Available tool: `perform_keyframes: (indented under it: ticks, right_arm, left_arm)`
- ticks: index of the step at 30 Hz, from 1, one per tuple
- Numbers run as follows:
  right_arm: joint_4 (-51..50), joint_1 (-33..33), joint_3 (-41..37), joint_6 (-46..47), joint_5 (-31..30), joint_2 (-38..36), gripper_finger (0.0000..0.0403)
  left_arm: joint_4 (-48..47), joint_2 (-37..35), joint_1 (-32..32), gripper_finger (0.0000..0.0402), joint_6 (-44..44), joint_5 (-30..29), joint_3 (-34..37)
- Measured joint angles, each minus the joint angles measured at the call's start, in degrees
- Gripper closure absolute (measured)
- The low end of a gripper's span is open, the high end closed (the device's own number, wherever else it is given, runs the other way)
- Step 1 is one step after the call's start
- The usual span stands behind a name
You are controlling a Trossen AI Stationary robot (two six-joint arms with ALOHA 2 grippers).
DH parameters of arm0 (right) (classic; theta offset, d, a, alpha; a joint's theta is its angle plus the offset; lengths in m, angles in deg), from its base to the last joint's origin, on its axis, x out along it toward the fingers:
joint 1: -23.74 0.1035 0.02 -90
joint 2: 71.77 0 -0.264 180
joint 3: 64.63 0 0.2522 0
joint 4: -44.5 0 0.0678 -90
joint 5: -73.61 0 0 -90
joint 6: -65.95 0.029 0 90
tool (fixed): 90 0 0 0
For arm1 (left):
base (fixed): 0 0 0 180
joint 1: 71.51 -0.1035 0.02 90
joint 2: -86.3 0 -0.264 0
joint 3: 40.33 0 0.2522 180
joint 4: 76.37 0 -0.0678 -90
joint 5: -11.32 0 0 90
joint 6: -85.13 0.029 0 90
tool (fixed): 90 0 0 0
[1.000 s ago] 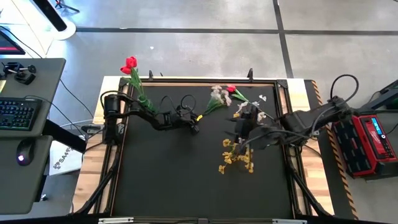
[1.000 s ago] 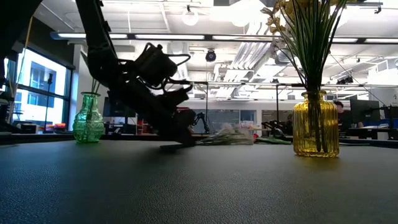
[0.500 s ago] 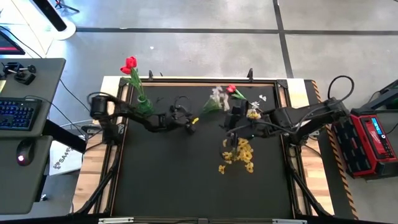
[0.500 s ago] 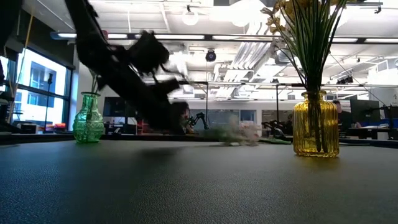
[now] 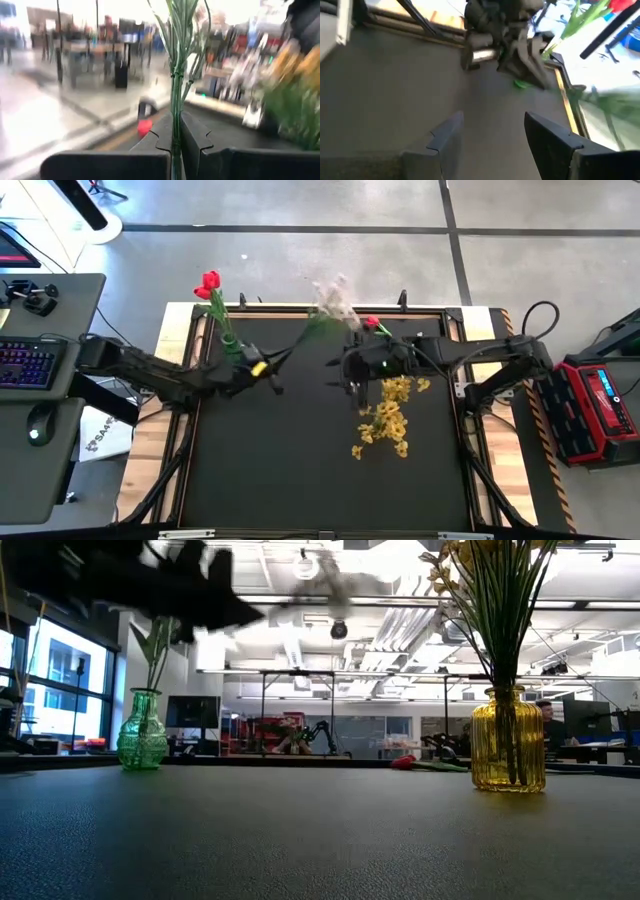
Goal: Sort flowers into vase by color
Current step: Put the white flower into the yellow vase
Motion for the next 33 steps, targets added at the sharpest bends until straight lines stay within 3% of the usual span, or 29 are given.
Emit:
perform_keyframes:
  ticks: [7, 14, 18, 23, 27, 30, 33]
  right_arm:
    - [5.3, -6.8, 0.0, 3.1, 13.6, 1.1, 0.0208]
    - [13.6, -9.1, 0.0, 3.6, 26.2, 3.6, 0.0208]
    - [22.4, -8.1, 0.0, 2.9, 31.4, 5.1, 0.0208]
    - [28.5, -7.2, 0.0, 0.5, 36.0, 5.6, 0.0207]
    - [31.8, -7.1, 0.0, 0.4, 38.3, 5.6, 0.0183]
    - [32.4, -7.1, 0.0, 1.5, 36.9, 5.6, 0.0152]
    - [31.0, -7.1, 0.0, 1.4, 31.3, 5.6, 0.0131]
  left_arm:
    - [11.3, -7.4, 6.4, 0.0401, 14.7, 1.2, -0.2]
    - [21.6, -6.0, 9.1, 0.0401, 19.5, 20.4, -0.3]
    - [24.2, -4.4, 9.4, 0.0401, 19.5, 23.2, -0.3]
    - [24.8, -2.1, 9.4, 0.0401, 19.4, 23.3, -0.3]
    - [25.2, -0.5, 9.2, 0.0402, 18.5, 22.9, -0.3]
    - [26.3, 0.7, 9.2, 0.0402, 18.5, 22.7, -0.3]
    - [27.4, 1.9, 9.2, 0.0401, 18.4, 22.6, -0.9]
